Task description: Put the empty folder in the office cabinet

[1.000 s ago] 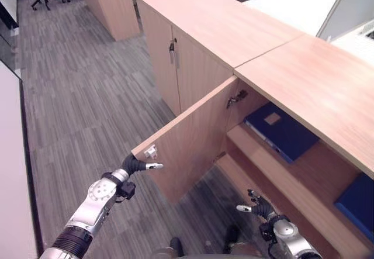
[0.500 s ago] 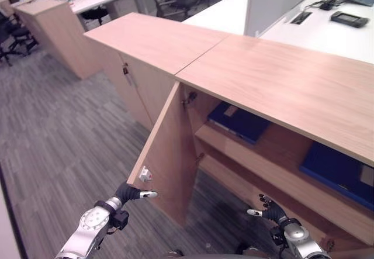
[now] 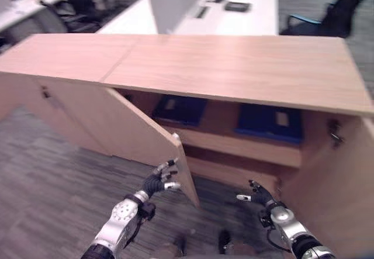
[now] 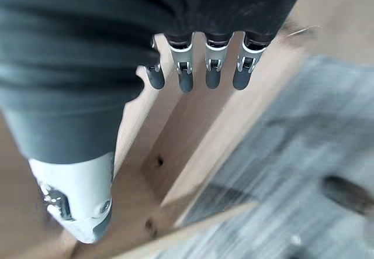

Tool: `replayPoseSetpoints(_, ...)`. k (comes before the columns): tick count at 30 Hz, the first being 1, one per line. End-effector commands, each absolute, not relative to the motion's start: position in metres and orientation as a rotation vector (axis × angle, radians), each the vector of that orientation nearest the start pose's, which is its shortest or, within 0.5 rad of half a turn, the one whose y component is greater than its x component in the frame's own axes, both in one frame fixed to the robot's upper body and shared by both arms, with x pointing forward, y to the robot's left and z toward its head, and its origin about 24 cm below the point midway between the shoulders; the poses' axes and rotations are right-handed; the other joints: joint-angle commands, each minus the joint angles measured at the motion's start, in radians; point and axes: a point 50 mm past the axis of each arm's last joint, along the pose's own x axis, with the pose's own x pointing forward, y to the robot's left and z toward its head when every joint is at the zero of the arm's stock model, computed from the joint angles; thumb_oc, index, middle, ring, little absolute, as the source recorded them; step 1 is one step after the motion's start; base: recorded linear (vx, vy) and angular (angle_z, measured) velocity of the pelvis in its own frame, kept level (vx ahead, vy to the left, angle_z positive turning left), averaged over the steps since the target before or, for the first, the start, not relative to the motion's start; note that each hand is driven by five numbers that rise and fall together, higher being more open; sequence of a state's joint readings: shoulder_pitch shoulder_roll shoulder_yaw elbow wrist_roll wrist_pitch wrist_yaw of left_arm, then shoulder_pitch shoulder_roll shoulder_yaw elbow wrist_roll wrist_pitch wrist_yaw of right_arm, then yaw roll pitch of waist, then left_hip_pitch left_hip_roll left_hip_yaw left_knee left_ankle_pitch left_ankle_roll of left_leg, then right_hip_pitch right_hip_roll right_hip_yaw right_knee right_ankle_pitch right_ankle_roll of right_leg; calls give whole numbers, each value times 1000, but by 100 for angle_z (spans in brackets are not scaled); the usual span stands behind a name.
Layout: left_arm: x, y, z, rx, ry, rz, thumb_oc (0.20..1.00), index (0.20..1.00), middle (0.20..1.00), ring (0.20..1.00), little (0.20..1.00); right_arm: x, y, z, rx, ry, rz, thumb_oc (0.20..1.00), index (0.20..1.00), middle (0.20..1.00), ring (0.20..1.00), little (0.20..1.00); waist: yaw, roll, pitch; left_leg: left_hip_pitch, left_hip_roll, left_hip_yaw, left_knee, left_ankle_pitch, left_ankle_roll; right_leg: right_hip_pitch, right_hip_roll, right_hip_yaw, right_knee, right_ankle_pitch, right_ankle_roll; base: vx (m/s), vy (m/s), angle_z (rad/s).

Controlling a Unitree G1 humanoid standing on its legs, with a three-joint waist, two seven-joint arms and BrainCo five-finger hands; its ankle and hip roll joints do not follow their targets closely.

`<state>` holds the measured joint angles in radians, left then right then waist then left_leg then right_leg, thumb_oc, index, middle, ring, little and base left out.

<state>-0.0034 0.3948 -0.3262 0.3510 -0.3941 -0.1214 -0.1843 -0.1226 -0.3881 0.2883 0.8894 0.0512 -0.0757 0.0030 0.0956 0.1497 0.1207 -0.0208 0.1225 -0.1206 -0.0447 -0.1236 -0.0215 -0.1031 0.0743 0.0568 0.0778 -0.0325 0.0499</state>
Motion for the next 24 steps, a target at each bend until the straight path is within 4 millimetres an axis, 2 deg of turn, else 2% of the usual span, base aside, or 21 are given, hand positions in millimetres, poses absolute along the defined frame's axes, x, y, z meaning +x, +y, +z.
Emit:
replayPoseSetpoints(1,243,167,-4,40,154,-375,1000,1000,1000,1000,1000,204,-229,-96,-444,690,149,1000,1000,1000,1000,1000,-60,-57,-46,64,-9,60,-39,173,-115,182,-158,-19,-165,-3,94,157,104,-147)
replayPoseSetpoints(8,260,186,-7,123,173,-266,1000,1000,1000,1000,1000,186,-221,-105,-391,723,163,1000,1000,1000,1000,1000,-100,-89,-68,111,-20,132,-43,143,-97,189,-182,7,-165,14,112,59,71,-23)
replayPoseSetpoints(13,282,213,-6,222,212,-150,1000,1000,1000,1000,1000,167,-216,-113,-353,762,183,1000,1000,1000,1000,1000,-145,-114,-92,137,-38,195,-43,113,-80,184,-213,21,-161,27,134,47,96,-25)
replayPoseSetpoints(14,282,213,-6,222,211,-150,1000,1000,1000,1000,1000,167,-217,-113,-353,762,182,1000,1000,1000,1000,1000,-144,-115,-91,137,-38,195,-43,112,-80,185,-213,21,-161,27,134,32,96,-19)
replayPoseSetpoints(15,292,226,1,277,214,-108,1000,1000,1000,1000,1000,161,-216,-115,-342,772,193,1000,1000,1000,1000,1000,-163,-120,-98,143,-43,212,-43,105,-75,179,-222,27,-158,33,143,20,66,-26)
replayPoseSetpoints(16,293,226,1,277,214,-108,1000,1000,1000,1000,1000,161,-216,-114,-342,772,192,1000,1000,1000,1000,1000,-162,-121,-97,144,-43,213,-43,105,-75,179,-222,28,-158,33,144,30,111,-27)
replayPoseSetpoints(17,304,245,13,337,210,-57,1000,1000,1000,1000,1000,156,-215,-116,-335,781,209,1000,1000,1000,1000,1000,-179,-126,-102,150,-47,231,-43,97,-71,168,-229,42,-154,41,154,19,77,-35)
replayPoseSetpoints(18,309,254,19,364,209,-30,1000,1000,1000,1000,1000,156,-214,-116,-334,781,216,1000,1000,1000,1000,1000,-186,-128,-103,153,-49,238,-43,93,-68,161,-231,51,-153,45,158,19,77,-24)
replayPoseSetpoints(19,309,254,19,364,208,-31,1000,1000,1000,1000,1000,156,-214,-116,-334,781,216,1000,1000,1000,1000,1000,-184,-129,-102,153,-50,240,-43,93,-68,160,-231,53,-152,45,158,16,57,-27)
replayPoseSetpoints(22,325,286,46,432,190,71,1000,1000,1000,1000,1000,153,-213,-117,-339,786,239,1000,1000,1000,1000,1000,-200,-140,-103,161,-56,275,-43,82,-60,135,-237,82,-146,59,176,6,70,-38)
replayPoseSetpoints(23,325,286,46,432,190,71,1000,1000,1000,1000,1000,153,-213,-117,-339,786,239,1000,1000,1000,1000,1000,-200,-140,-103,161,-56,275,-43,82,-60,135,-237,82,-146,59,176,10,66,-20)
replayPoseSetpoints(24,332,296,60,453,175,113,1000,1000,1000,1000,1000,151,-214,-118,-338,791,239,1000,1000,1000,1000,1000,-210,-146,-103,163,-60,288,-43,77,-56,125,-240,91,-142,65,185,6,42,-22)
